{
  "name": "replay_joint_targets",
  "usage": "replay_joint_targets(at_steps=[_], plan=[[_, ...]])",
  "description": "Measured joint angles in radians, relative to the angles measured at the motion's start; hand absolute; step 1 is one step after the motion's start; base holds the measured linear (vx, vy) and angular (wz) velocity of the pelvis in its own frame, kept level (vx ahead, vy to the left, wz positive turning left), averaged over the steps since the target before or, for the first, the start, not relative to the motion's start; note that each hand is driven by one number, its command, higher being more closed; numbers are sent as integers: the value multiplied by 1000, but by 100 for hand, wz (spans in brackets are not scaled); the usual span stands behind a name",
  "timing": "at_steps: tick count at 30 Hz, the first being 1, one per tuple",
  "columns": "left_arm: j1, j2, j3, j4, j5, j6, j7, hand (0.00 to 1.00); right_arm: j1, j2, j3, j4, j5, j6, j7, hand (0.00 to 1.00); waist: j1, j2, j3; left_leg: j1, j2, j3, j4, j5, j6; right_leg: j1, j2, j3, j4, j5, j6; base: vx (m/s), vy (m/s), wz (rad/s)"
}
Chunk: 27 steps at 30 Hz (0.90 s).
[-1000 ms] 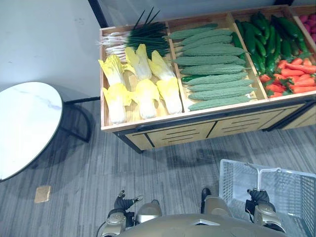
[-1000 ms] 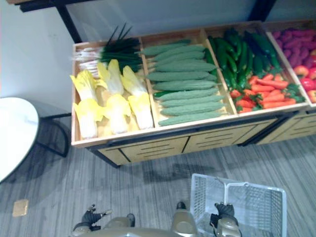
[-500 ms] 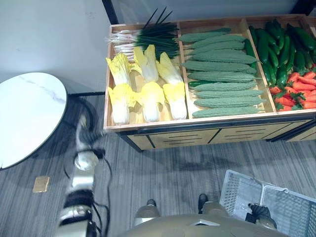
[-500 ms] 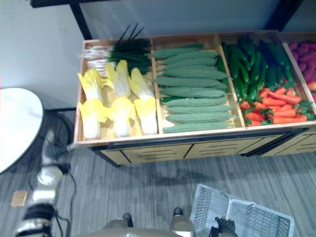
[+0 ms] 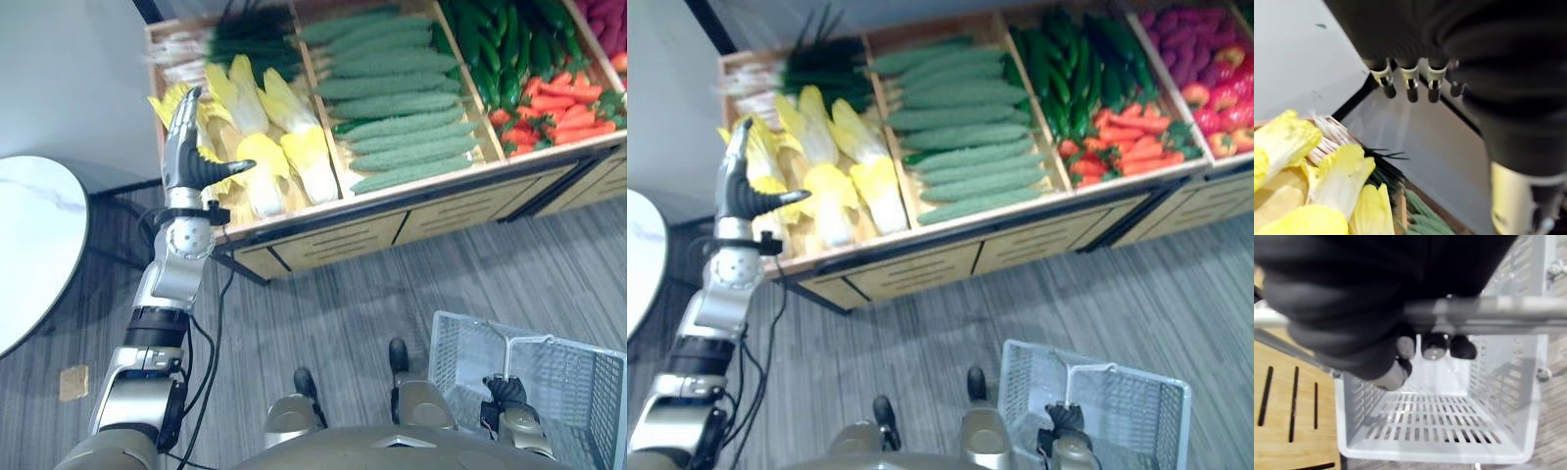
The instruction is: Pick vegetable in the basket
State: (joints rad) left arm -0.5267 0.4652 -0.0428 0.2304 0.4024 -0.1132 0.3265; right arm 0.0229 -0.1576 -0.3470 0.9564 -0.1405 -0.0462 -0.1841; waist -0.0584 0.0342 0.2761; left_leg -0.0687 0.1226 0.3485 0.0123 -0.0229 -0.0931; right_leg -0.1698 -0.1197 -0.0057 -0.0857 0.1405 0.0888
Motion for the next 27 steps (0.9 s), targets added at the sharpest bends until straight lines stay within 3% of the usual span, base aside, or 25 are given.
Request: replay_joint_targets(at_steps=[6, 13, 17, 26, 27], plan=[[-96, -33, -7, 76, 39, 45, 0, 0, -39, -6, 15, -36, -1, -5, -22, 100, -14, -2, 40, -43, -1, 14, 0, 9, 5, -47, 5, 11, -8, 24, 1, -5, -13, -5], [-174, -32, 2, 135, 52, 74, 12, 0, -72, -8, 15, -44, 1, -15, -46, 100, -9, -18, 86, -92, -7, 11, 8, 13, 11, -90, 0, 12, -5, 31, 8, -14, -4, 4], [-193, -30, 44, 158, 53, 114, 57, 0, -106, -7, 13, -46, 3, -22, -65, 100, -13, -34, 146, -114, -18, 12, 10, 16, 15, -113, -11, 18, -4, 40, 18, 0, 0, 0], [-251, -11, 108, 252, 55, 158, 120, 0, -143, 2, 19, -30, 20, -37, -94, 100, -7, -58, 191, -200, -23, 22, 32, 17, 23, -197, -20, 34, 1, 56, 32, 2, 2, 0], [-271, -9, 109, 271, 55, 158, 121, 100, -147, 1, 26, -28, 28, -38, -98, 100, -7, -59, 196, -210, -22, 23, 34, 17, 23, -206, -20, 43, 1, 59, 33, 0, 0, 0]])
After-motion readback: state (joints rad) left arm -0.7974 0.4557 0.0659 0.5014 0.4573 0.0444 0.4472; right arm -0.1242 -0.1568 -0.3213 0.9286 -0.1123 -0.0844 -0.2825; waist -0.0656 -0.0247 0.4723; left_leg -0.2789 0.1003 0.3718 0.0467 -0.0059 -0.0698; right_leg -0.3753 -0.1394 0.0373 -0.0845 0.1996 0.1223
